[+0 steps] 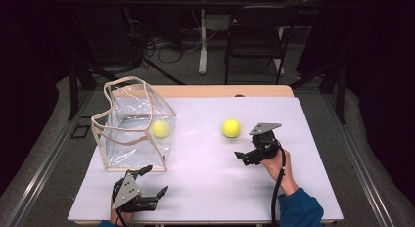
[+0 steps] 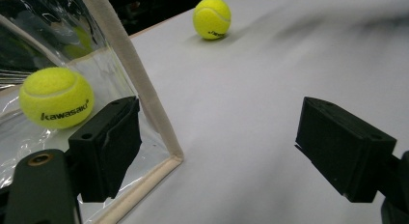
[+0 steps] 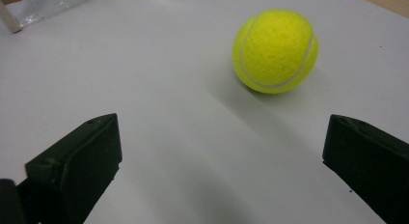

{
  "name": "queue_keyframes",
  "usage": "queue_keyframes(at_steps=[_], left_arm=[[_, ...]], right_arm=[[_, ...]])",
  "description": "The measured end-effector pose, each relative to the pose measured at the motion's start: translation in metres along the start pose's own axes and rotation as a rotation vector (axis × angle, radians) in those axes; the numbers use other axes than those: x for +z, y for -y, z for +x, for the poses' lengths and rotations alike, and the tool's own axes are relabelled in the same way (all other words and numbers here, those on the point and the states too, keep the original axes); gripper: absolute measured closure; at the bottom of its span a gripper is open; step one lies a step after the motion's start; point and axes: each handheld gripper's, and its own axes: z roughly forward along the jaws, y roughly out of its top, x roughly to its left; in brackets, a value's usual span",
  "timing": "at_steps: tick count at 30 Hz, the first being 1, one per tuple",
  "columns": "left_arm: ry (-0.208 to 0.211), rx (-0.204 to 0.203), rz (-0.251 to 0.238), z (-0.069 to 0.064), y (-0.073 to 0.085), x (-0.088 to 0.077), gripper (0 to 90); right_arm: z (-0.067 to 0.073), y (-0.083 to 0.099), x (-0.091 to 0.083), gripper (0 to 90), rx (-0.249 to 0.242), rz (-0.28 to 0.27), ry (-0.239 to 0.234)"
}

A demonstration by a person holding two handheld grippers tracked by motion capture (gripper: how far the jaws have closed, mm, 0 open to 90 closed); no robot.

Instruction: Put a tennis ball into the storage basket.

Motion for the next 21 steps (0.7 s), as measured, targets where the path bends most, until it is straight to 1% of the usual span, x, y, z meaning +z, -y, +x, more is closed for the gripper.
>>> queue_keyframes(at_steps=[3, 12, 18, 21], left_arm=[[-0.002, 0.002, -0.002, 0.0, 0.0, 0.0, 16.0], [0.002, -0.001, -0.003, 0.0, 0.0, 0.0, 16.0], [0.001, 0.0, -0.003, 0.0, 0.0, 0.0, 16.0], [0.002, 0.0, -0.001, 0.0, 0.0, 0.0, 16.0]], right_arm=[[0.0, -0.003, 0.001, 0.0, -0.011, 0.003, 0.005], [-0.001, -0.01, 0.004, 0.0, -0.016, 0.016, 0.008], [-0.006, -0.016, 0.006, 0.0, -0.016, 0.024, 0.011], [-0.009, -0.019, 0.006, 0.0, -0.014, 0.027, 0.005]])
